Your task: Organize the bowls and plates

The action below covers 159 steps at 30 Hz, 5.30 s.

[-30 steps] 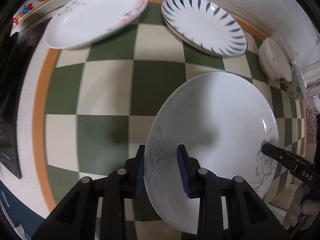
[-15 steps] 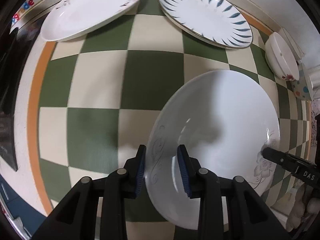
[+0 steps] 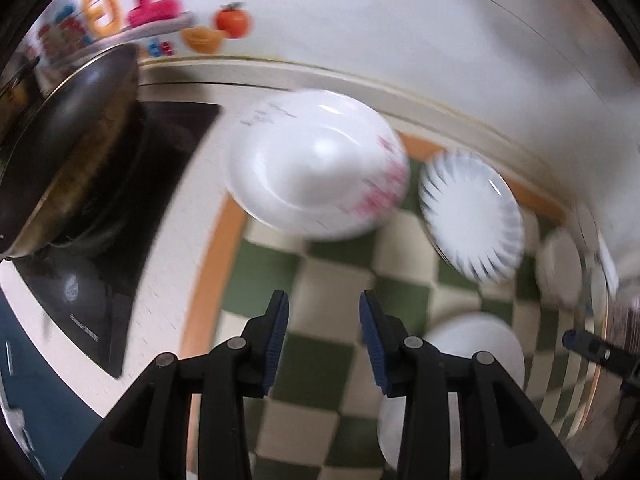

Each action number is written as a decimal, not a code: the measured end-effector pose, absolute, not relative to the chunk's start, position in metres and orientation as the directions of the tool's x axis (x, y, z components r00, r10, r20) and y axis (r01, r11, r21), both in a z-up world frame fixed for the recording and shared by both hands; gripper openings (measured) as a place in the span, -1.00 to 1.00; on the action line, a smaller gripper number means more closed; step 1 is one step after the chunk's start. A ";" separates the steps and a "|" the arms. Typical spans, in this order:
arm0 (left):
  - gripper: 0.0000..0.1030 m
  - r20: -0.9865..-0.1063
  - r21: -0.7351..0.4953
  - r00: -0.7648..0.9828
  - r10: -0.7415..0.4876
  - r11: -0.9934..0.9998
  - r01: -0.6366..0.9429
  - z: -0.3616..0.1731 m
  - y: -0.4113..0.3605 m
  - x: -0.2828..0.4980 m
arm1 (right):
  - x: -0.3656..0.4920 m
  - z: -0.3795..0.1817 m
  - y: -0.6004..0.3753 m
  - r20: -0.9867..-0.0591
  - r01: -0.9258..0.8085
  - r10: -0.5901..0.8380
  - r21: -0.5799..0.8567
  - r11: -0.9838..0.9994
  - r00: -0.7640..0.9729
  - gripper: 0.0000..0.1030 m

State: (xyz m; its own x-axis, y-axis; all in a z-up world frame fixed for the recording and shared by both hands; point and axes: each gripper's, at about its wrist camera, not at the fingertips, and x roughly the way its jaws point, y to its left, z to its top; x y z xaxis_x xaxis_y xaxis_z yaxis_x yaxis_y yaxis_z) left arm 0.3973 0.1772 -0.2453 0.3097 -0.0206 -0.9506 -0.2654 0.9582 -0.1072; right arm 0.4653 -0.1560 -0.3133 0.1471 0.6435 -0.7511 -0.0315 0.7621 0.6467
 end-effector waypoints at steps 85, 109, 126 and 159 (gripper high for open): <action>-0.53 -0.996 -0.045 0.069 -0.050 0.996 0.073 -0.328 0.053 0.361 | 0.403 -0.394 -0.203 -0.876 0.066 0.472 0.479 0.875 0.103 -0.77; -0.53 -0.999 0.020 0.052 0.013 0.993 0.120 -0.341 0.043 0.359 | 0.413 -0.401 -0.182 -0.915 0.085 0.404 0.401 0.912 -0.018 -0.73; -0.53 -0.998 -0.009 0.054 -0.015 0.994 0.109 -0.324 0.057 0.361 | 0.412 -0.393 -0.174 -0.946 0.054 0.320 0.317 0.947 -0.049 -0.72; -0.59 -0.973 -0.229 0.031 -0.228 0.952 -0.202 -0.368 0.100 0.557 | 0.697 -0.420 -0.148 -0.927 0.057 0.370 0.367 0.928 -0.055 -0.45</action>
